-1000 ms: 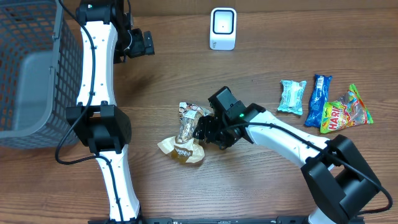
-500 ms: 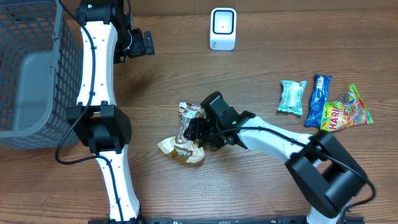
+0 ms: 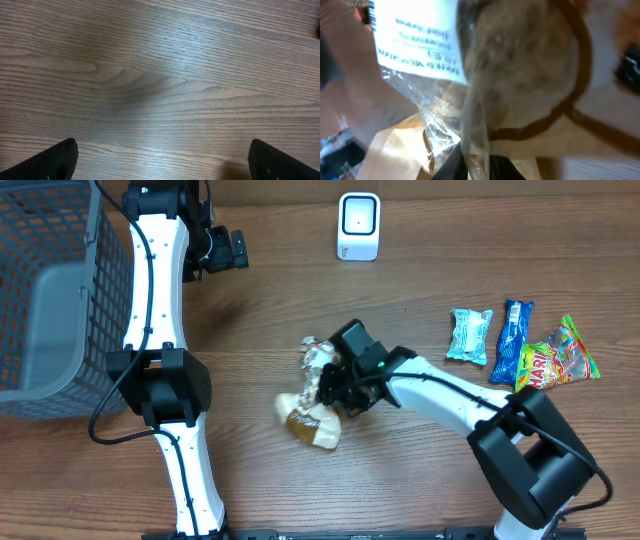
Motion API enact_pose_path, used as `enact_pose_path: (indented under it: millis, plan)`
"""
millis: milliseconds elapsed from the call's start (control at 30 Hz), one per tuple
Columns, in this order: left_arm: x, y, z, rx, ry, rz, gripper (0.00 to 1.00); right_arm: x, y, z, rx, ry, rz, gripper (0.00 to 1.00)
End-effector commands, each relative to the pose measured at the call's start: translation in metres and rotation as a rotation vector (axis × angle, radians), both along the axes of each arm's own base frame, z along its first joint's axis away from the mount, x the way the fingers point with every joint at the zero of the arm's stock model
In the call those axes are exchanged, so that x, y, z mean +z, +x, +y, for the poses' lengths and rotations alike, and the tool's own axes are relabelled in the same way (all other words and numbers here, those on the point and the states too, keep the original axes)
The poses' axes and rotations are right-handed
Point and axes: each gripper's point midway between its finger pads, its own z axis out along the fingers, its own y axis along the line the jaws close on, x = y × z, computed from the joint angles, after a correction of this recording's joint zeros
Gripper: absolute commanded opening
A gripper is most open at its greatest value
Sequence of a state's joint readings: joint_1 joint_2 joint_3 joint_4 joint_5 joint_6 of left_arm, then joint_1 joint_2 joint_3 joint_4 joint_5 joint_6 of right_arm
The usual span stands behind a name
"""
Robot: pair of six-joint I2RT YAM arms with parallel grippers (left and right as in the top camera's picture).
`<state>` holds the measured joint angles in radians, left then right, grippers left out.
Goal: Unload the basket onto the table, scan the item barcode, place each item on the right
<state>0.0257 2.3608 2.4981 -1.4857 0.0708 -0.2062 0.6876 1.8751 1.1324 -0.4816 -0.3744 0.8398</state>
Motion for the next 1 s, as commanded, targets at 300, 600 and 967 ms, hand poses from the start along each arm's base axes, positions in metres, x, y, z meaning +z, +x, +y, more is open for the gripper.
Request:
enact_pose_path:
  millis: [300, 600, 967]
  plan:
    - [-0.003, -0.001, -0.005, -0.028, -0.002, 0.007, 1.0, 0.068, 0.068, -0.133, -0.01, -0.852, -0.493, 0.04]
    - [-0.003, -0.001, -0.005, -0.028, -0.002, 0.007, 1.0, 0.098, 0.065, -0.182, 0.012, -1.195, -0.575, 0.04]
    - [-0.003, -0.001, -0.005, -0.028, -0.002, 0.007, 1.0, 0.093, 0.067, -0.111, 0.305, -1.181, -0.76, 0.04]
